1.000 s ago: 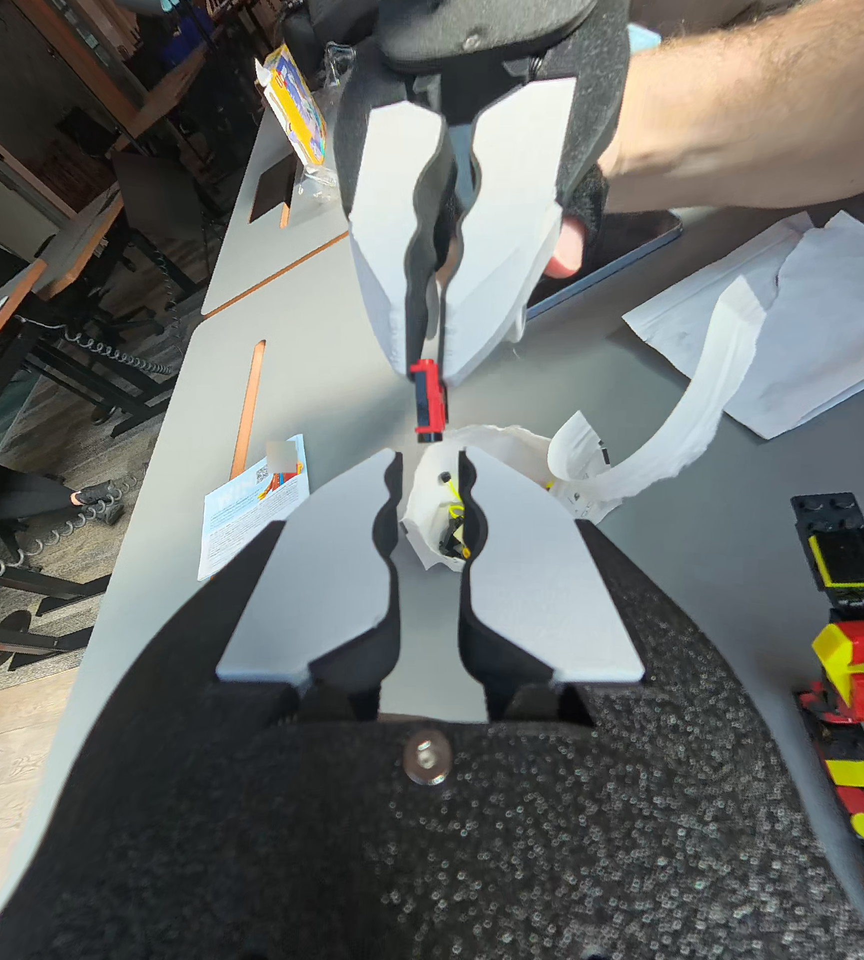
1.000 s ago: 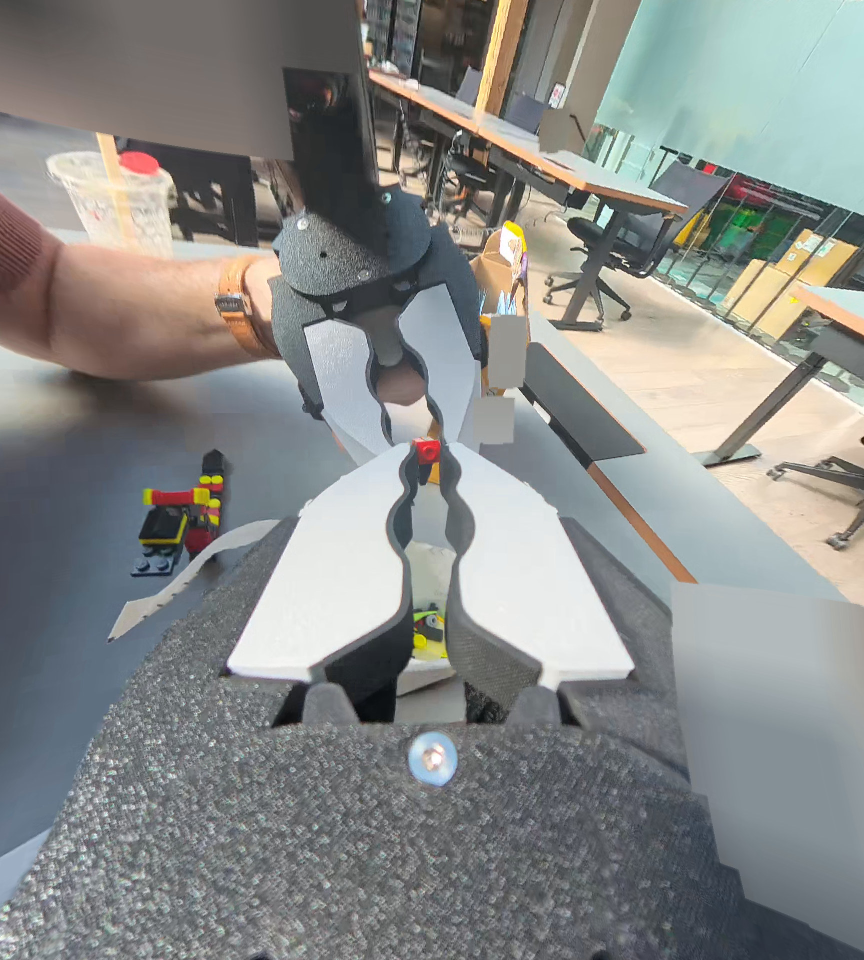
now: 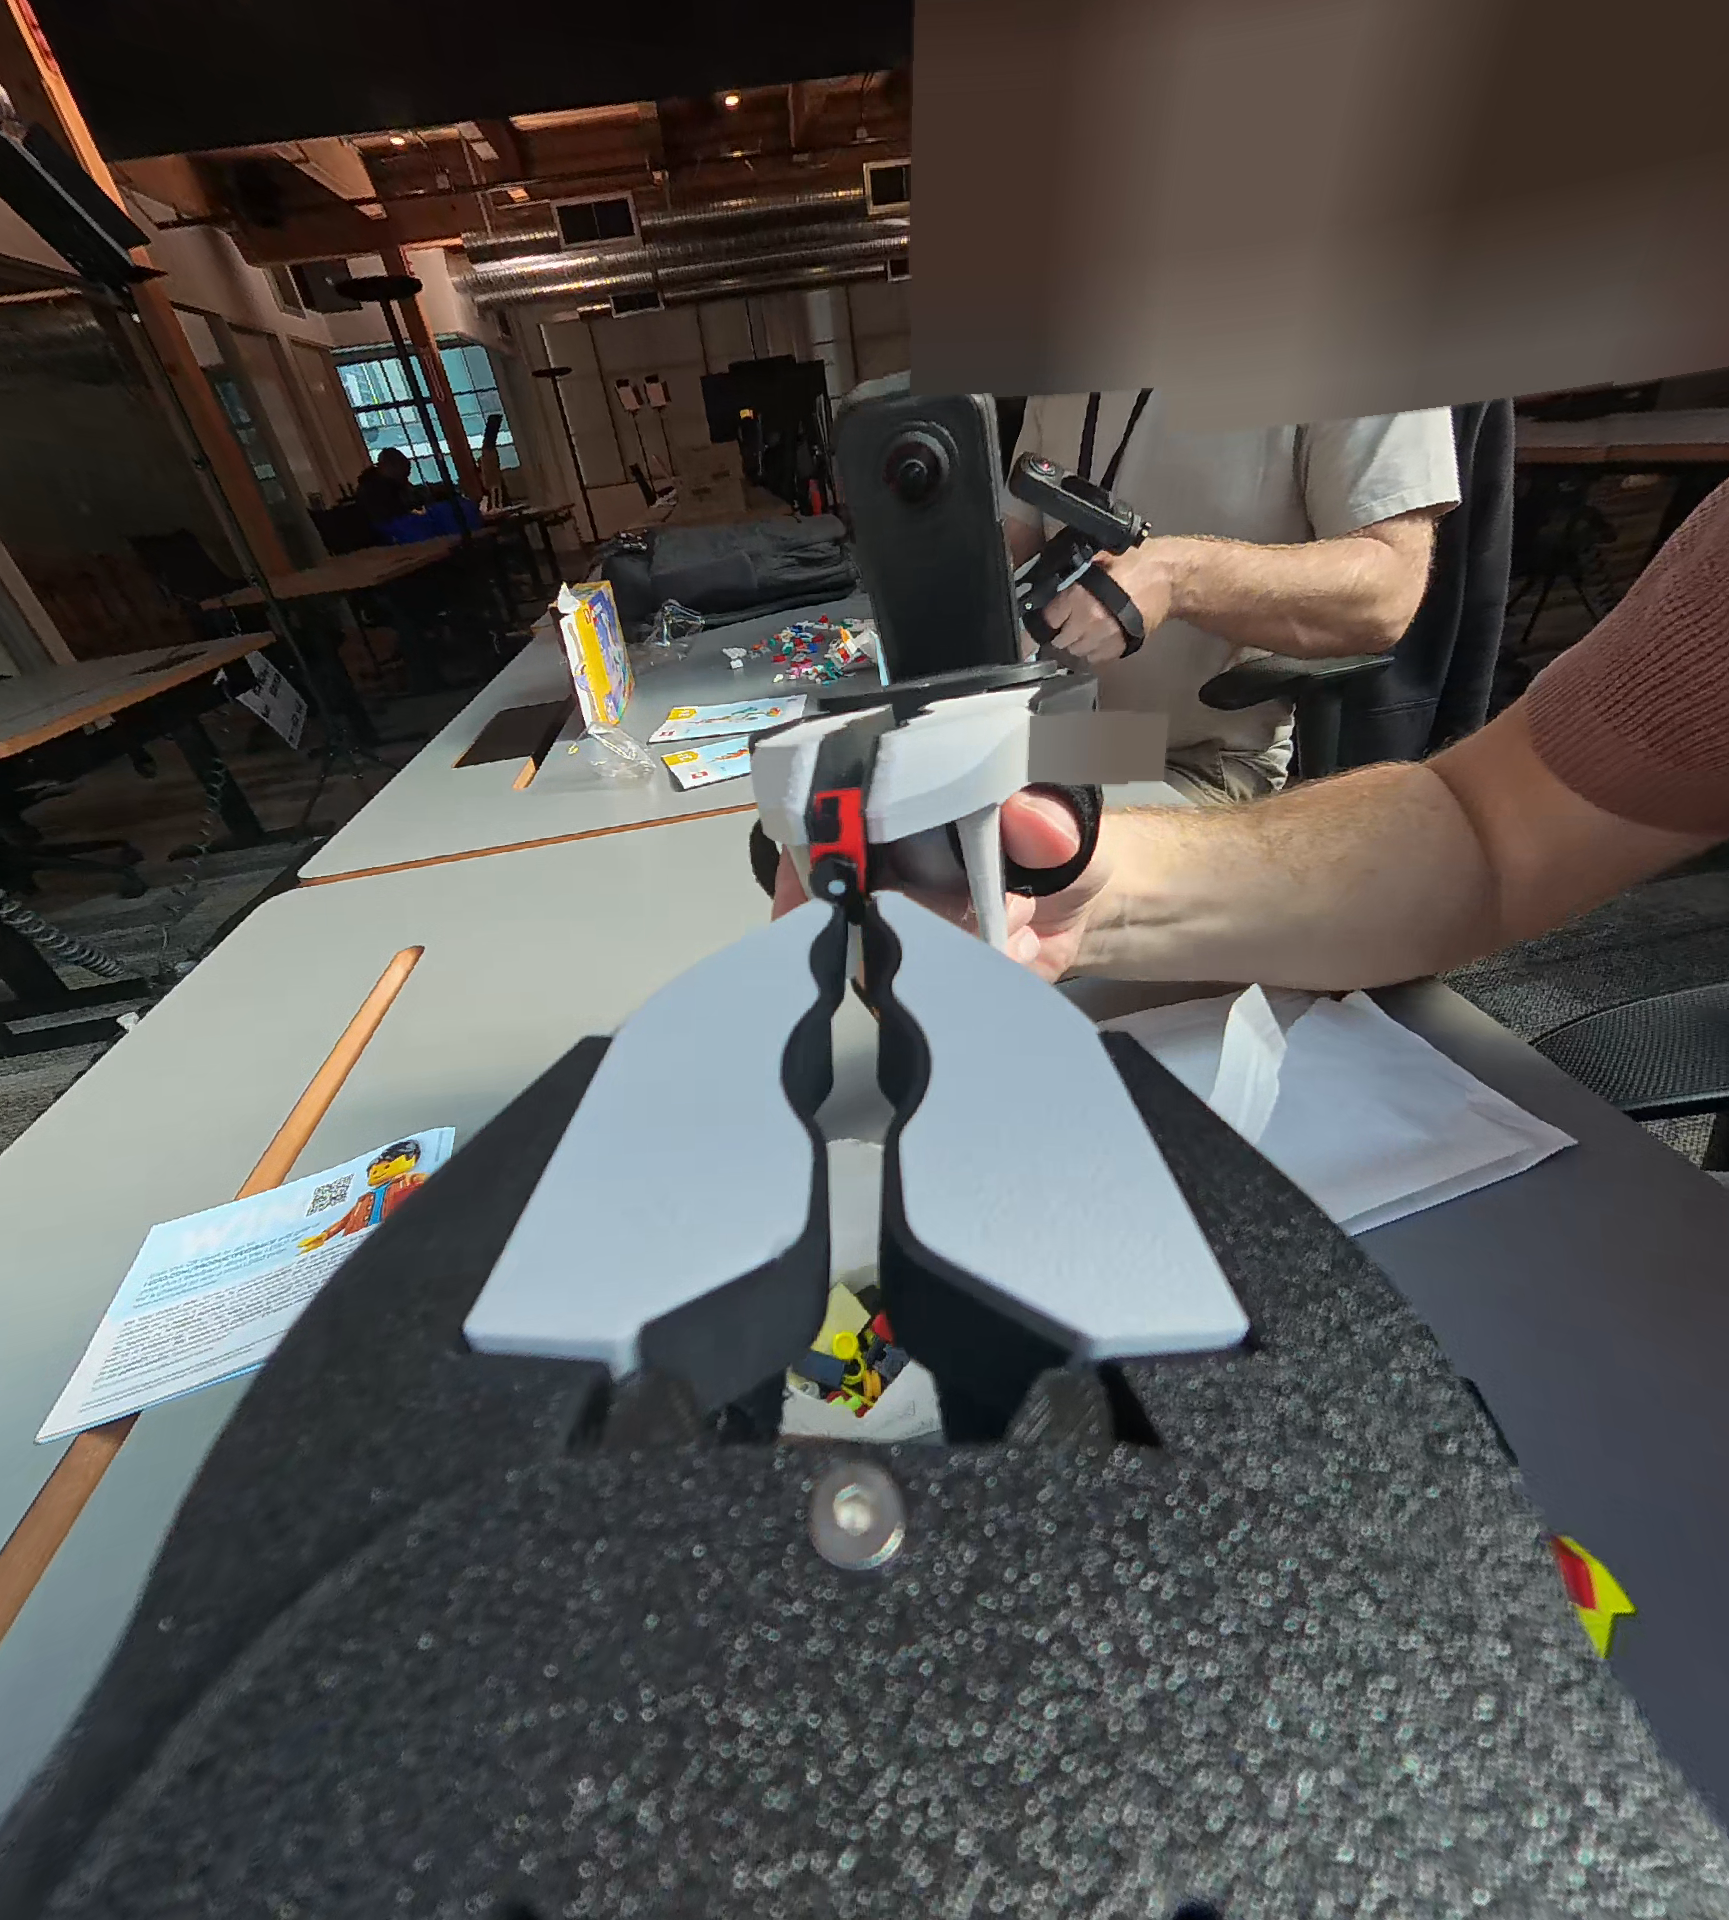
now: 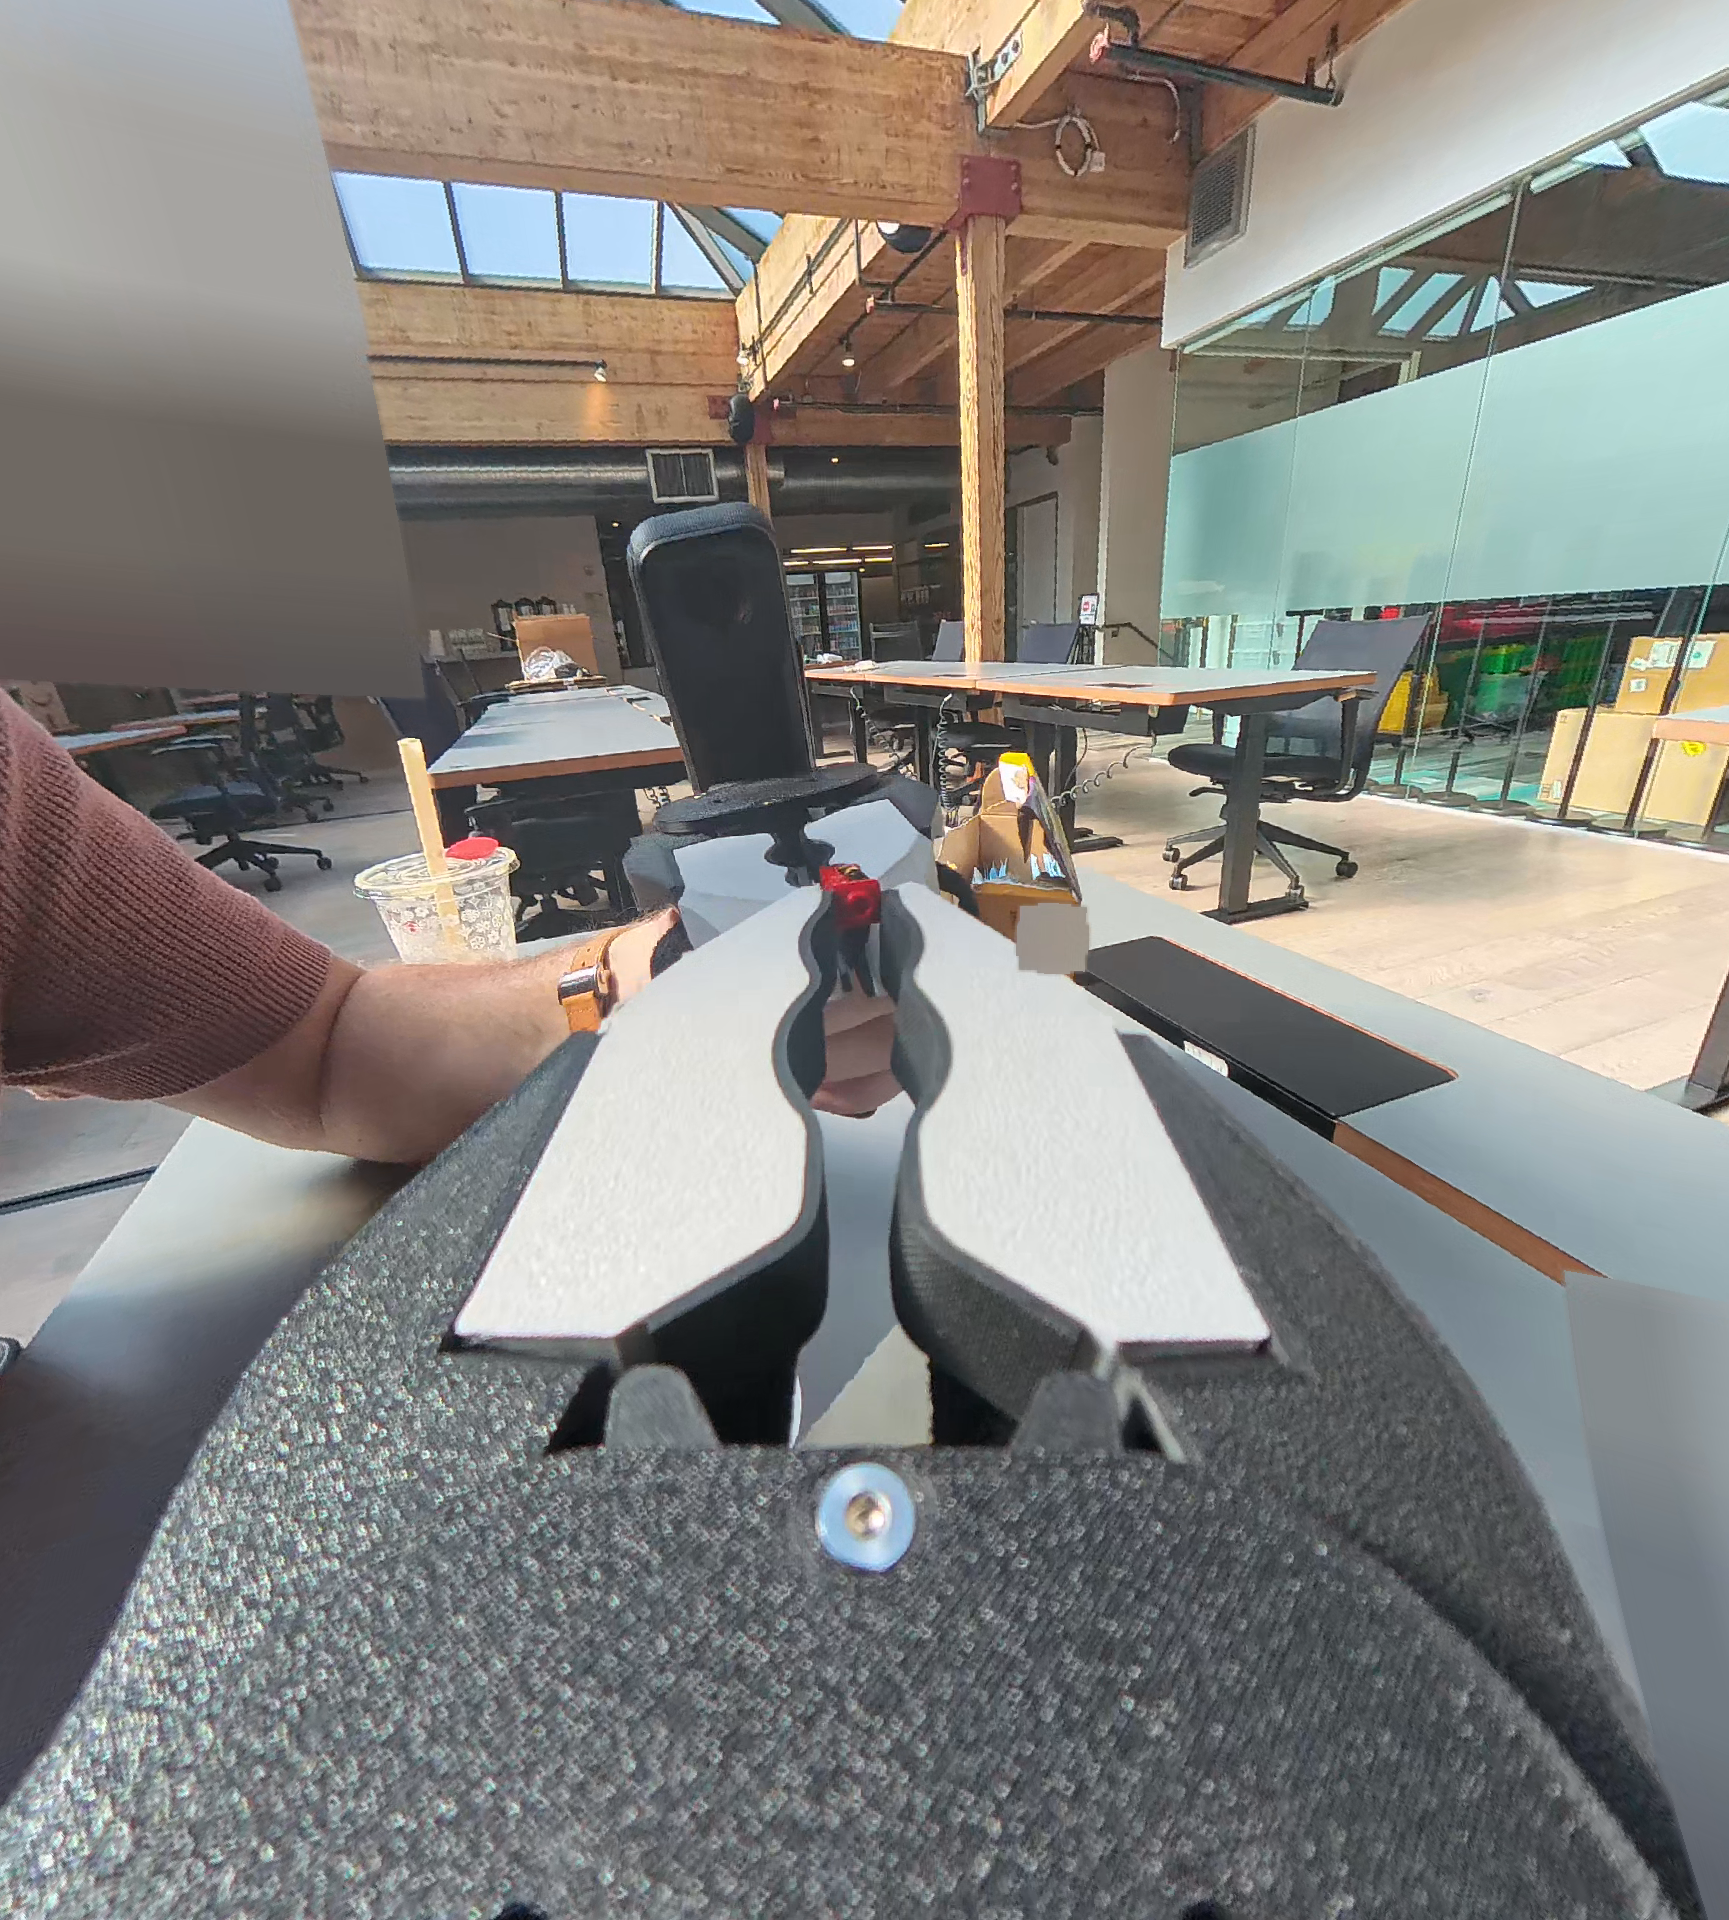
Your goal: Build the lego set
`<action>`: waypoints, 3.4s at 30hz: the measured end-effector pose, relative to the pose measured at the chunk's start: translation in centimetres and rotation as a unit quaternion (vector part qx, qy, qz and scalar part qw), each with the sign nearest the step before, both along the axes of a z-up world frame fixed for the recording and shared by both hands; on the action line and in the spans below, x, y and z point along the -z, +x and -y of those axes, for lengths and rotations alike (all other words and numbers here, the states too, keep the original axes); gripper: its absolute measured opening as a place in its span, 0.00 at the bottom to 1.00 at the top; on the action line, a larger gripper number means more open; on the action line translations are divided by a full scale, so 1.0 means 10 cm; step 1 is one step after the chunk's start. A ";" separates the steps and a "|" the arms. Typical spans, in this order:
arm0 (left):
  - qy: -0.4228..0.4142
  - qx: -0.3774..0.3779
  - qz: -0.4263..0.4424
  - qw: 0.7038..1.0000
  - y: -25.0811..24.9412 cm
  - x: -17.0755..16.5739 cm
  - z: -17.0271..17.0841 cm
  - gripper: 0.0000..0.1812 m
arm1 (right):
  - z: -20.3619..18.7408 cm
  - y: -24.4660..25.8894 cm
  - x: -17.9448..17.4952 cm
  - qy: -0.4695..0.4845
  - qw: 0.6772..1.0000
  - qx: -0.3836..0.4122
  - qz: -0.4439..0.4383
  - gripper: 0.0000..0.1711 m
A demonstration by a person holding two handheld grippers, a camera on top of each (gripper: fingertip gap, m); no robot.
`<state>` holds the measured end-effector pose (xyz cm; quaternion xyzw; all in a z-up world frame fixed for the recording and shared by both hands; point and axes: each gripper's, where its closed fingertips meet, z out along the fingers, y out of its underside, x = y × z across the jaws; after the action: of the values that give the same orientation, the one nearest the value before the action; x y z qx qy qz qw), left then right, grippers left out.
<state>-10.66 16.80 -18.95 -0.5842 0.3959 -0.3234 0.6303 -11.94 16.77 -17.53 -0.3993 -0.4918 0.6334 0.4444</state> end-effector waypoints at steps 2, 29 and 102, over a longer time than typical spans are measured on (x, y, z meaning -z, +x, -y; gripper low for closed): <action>-0.004 -0.015 -0.002 1.000 -0.03 0.02 -0.04 0.01 | -0.01 -0.01 0.03 0.010 1.000 0.012 0.010 0.05; -0.011 -0.146 -0.254 0.956 -0.33 0.52 -0.26 0.00 | -0.15 0.16 0.77 0.071 0.970 0.078 0.217 0.05; 0.206 -0.093 -0.515 0.827 0.04 0.40 -0.06 0.08 | -0.96 1.93 2.10 0.112 0.746 0.167 0.635 0.18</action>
<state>-10.23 17.37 -23.00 -0.5564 0.6647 0.1735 0.4675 7.34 26.33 -38.53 -0.7320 -0.6536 0.0901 0.1700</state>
